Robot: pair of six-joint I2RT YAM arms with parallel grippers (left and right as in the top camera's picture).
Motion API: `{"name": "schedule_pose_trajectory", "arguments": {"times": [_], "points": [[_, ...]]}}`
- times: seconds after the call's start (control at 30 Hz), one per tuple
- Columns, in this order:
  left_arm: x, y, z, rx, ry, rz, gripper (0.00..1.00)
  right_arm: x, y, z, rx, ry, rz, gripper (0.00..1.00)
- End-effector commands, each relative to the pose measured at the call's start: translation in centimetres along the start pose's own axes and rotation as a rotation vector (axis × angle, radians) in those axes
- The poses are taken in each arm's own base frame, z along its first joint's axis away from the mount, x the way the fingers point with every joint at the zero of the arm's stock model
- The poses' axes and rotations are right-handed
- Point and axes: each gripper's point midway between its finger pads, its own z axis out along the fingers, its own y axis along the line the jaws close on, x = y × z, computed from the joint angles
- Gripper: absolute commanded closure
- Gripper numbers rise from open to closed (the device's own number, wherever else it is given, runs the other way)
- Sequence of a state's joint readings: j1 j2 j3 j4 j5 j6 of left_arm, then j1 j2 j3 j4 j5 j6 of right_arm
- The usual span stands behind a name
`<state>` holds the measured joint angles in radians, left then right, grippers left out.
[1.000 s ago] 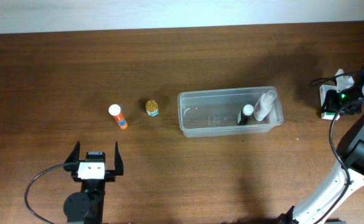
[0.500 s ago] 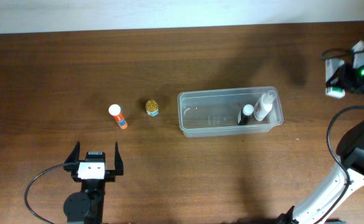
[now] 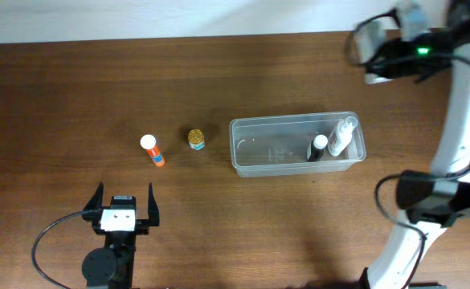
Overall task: Pack container
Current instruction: 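Carry Panadol box with right gripper and place it in container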
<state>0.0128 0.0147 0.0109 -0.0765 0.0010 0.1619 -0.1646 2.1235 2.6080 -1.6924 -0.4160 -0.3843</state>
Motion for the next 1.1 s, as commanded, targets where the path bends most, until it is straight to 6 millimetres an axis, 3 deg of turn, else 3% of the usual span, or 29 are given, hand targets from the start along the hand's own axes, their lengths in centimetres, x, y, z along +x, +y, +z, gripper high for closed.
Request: {"name": "schedule_pose_trajectory", "arguments": {"times": [0.0,0.13,0.23,0.27,0.37,0.43,0.9,1.07], "points": [[0.1,-0.1,0.0,0.006,0.0,0.011,0.01,0.2,4.8,-0.9,0.121,0.049,-0.144,0.57],[0.1,-0.1,0.0,0.006,0.0,0.011,0.01,2.7,9.2,1.2,0.156,0.184,-0.28,0.54],[0.1,-0.1,0.0,0.006,0.0,0.011,0.01,5.8,11.2,3.0,0.128,0.304,-0.328,0.53],[0.1,-0.1,0.0,0.006,0.0,0.011,0.01,7.7,12.0,4.1,0.105,0.375,-0.342,0.53],[0.1,-0.1,0.0,0.006,0.0,0.011,0.01,11.1,12.7,6.2,0.065,0.51,-0.371,0.53],[0.1,-0.1,0.0,0.006,0.0,0.011,0.01,12.2,12.7,7.4,0.056,0.548,-0.372,0.53],[0.1,-0.1,0.0,0.006,0.0,0.011,0.01,10.2,12.4,8.0,0.1,0.46,-0.334,0.5],[0.1,-0.1,0.0,0.006,0.0,0.011,0.01,7.0,8.4,5.1,0.386,0.34,-0.119,0.37]]}}
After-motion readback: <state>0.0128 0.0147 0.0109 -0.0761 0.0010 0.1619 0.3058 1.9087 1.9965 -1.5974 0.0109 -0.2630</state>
